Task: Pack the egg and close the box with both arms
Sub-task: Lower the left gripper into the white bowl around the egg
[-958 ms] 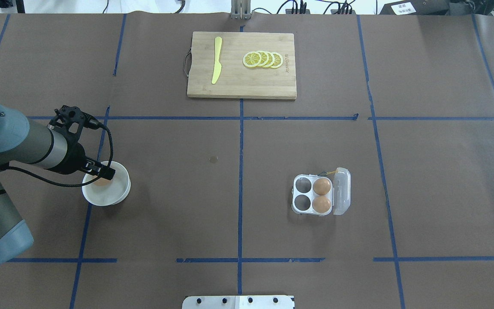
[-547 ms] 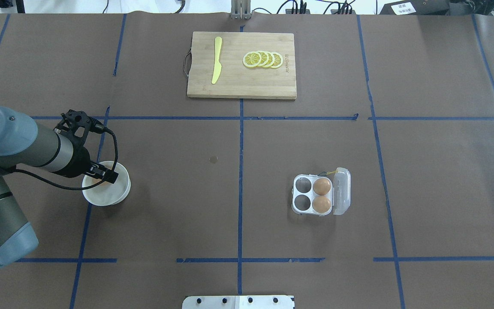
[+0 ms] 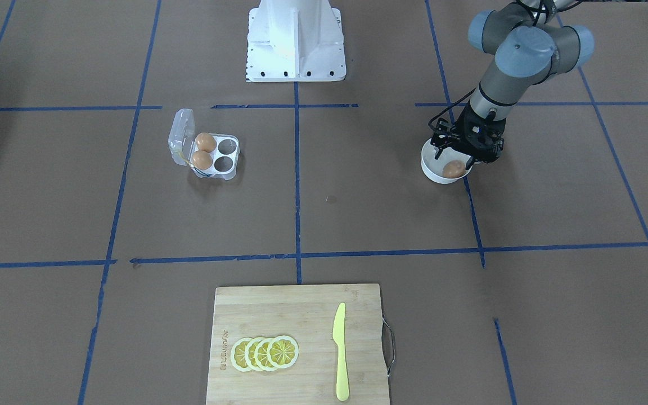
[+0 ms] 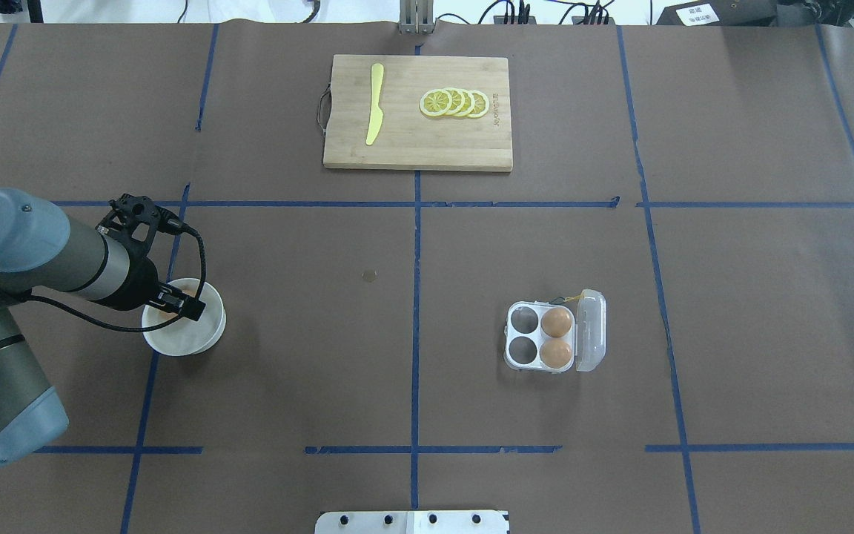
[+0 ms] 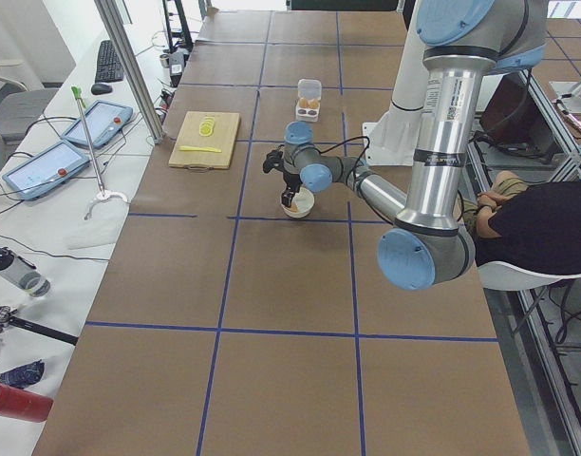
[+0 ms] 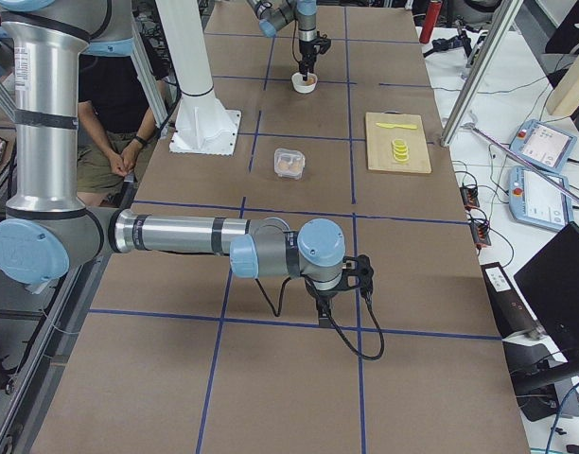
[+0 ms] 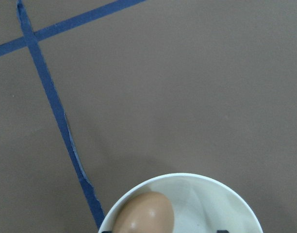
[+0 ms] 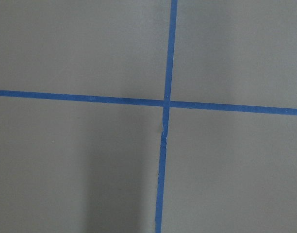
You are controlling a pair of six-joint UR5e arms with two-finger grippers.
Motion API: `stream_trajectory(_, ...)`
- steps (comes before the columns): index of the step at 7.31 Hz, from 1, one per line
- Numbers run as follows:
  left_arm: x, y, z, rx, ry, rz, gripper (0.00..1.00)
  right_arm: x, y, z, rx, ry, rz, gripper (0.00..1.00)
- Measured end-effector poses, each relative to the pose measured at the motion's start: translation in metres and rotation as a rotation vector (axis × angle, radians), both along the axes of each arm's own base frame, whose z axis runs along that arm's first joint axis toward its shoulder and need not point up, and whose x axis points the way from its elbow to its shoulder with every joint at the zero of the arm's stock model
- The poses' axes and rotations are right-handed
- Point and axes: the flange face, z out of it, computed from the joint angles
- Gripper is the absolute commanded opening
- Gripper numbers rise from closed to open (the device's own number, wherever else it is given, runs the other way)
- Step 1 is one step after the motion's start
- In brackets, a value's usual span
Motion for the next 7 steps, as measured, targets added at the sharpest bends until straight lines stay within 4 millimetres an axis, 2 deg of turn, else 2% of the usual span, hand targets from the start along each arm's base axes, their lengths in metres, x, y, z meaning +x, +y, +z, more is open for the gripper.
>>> stream_trajectory(7,0.016,0.009,0.012,-0.015,-0.021,0.027,0.77,0.0,-0.001,0.001,-0.001,0.002,-0.001,1.0)
